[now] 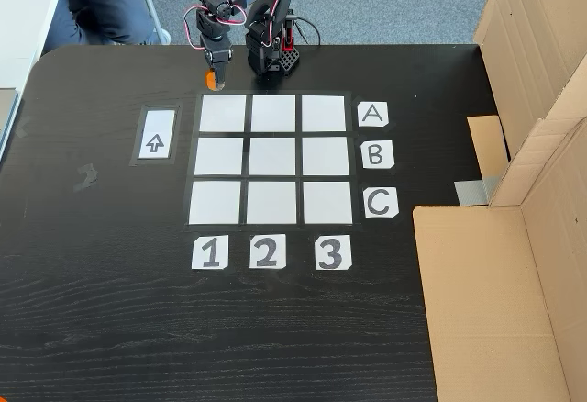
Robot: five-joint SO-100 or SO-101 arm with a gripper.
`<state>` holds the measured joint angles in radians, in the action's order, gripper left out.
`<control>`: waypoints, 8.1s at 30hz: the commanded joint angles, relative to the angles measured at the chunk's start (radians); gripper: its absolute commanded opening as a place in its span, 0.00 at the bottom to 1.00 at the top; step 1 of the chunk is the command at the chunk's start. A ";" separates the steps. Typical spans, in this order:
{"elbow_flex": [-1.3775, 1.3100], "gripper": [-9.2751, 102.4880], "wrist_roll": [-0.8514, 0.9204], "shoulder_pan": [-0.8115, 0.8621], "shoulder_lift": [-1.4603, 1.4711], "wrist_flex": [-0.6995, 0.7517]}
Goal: Pick up the round, orange token and place it in the grid on square A1.
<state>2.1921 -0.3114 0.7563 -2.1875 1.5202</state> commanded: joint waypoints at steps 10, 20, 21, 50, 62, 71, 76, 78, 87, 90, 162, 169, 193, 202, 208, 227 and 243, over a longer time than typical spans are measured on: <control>0.121 0.10 -0.008 -0.057 0.121 -0.164; 0.123 0.10 -0.003 -0.063 0.272 -0.296; 0.121 0.10 -0.003 -0.063 0.284 -0.307; 0.110 0.10 -0.009 -0.083 0.357 -0.388; 0.100 0.35 -0.003 -0.075 0.359 -0.393; 0.060 0.39 0.006 -0.057 0.359 -0.393; -0.028 0.47 0.077 0.008 0.348 -0.374; -0.075 0.47 0.087 0.035 0.341 -0.374; -0.316 0.47 0.117 0.242 0.229 -0.410; -0.333 0.47 0.121 0.321 0.129 -0.448; 0.865 0.12 0.261 1.025 -1.135 -0.422; 0.865 0.08 0.267 1.019 -1.137 -0.413; 0.865 0.08 0.270 1.017 -1.137 -0.410; 0.865 0.08 0.270 1.017 -1.137 -0.410; 0.865 0.08 0.270 1.017 -1.137 -0.410; 0.865 0.08 0.272 1.017 -1.137 -0.408; 0.865 0.08 0.279 1.015 -1.137 -0.403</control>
<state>3.0557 -0.0383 1.7441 -3.3180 1.1137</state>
